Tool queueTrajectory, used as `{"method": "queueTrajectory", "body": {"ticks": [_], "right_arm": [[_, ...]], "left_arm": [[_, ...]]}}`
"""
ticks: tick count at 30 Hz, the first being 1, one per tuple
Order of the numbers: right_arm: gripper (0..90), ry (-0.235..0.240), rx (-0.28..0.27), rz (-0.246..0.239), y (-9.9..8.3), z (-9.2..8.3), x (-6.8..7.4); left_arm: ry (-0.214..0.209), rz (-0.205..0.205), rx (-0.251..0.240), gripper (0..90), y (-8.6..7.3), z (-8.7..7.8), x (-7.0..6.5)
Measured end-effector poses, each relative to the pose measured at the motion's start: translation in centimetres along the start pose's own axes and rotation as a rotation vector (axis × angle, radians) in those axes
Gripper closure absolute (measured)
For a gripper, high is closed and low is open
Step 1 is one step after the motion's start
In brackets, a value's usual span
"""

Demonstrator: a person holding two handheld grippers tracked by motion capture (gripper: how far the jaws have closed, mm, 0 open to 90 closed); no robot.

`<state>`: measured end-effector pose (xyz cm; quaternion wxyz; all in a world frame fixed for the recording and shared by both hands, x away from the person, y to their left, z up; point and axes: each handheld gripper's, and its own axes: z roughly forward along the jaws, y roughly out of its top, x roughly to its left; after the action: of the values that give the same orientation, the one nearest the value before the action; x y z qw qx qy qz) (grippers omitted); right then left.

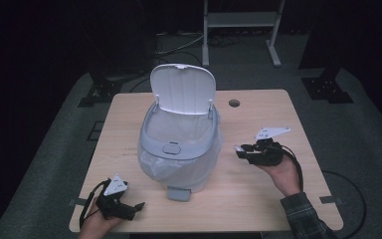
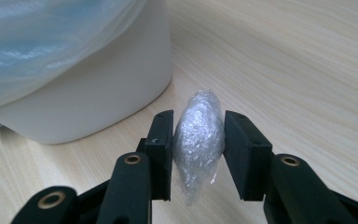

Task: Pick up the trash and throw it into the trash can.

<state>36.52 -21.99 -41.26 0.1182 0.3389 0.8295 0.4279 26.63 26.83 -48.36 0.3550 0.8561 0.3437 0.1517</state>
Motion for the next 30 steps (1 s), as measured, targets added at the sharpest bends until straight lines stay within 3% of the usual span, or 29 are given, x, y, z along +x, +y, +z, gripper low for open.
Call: {"method": "queueTrajectory", "body": {"ticks": [30], "right_arm": [[63.5, 0.067, -0.111, -0.046, 2.6, -5.1, 1.0]], "left_arm": [[0.0, 0.0, 0.0, 0.0, 0.0, 0.0, 0.0]]}}
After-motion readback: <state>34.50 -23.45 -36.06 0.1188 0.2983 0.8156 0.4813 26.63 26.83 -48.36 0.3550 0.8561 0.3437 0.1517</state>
